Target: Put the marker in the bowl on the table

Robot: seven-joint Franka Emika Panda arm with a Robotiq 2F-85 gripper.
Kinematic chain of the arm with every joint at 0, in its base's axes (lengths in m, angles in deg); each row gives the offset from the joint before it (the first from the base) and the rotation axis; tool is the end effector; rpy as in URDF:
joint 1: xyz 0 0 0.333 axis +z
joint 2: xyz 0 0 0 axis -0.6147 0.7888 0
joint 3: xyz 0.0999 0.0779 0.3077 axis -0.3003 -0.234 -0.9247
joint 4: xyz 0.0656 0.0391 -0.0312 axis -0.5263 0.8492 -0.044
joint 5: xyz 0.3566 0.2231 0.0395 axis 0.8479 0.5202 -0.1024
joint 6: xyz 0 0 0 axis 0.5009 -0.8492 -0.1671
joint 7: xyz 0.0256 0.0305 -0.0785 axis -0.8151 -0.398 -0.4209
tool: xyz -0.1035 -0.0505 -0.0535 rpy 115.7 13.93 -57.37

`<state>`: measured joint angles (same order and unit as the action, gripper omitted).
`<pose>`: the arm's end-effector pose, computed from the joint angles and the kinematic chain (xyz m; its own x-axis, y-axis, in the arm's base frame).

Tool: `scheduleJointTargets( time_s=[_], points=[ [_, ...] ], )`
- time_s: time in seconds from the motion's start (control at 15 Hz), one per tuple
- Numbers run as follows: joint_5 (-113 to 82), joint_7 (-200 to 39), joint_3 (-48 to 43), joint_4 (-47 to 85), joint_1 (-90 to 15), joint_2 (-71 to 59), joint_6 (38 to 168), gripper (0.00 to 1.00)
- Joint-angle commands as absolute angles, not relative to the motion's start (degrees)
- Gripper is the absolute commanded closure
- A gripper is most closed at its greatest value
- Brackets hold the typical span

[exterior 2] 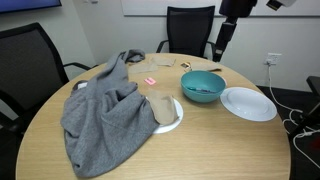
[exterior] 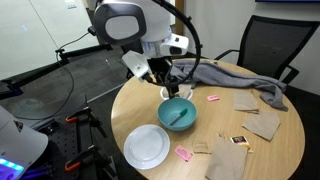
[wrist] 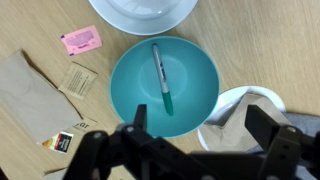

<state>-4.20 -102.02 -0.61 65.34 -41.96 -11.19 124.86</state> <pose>0.5147 -0.0967 0.2082 0.9937 -0.0051 0.1122 -0.0031 -0.9998 -0.0176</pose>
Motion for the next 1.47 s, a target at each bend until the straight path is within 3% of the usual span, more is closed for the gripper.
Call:
scheduleJointTargets(
  time_s=[0.0, 0.67, 1.4],
  points=[
    [-5.8, -104.2, -2.5, 60.7, -44.7, -5.8, 124.4, 0.0],
    [-13.8, -104.1, -3.3, 50.9, -46.8, 5.8, 123.5, 0.0],
    [-14.6, -102.3, -4.1, 49.4, -46.9, 10.5, 124.5, 0.0]
  ],
)
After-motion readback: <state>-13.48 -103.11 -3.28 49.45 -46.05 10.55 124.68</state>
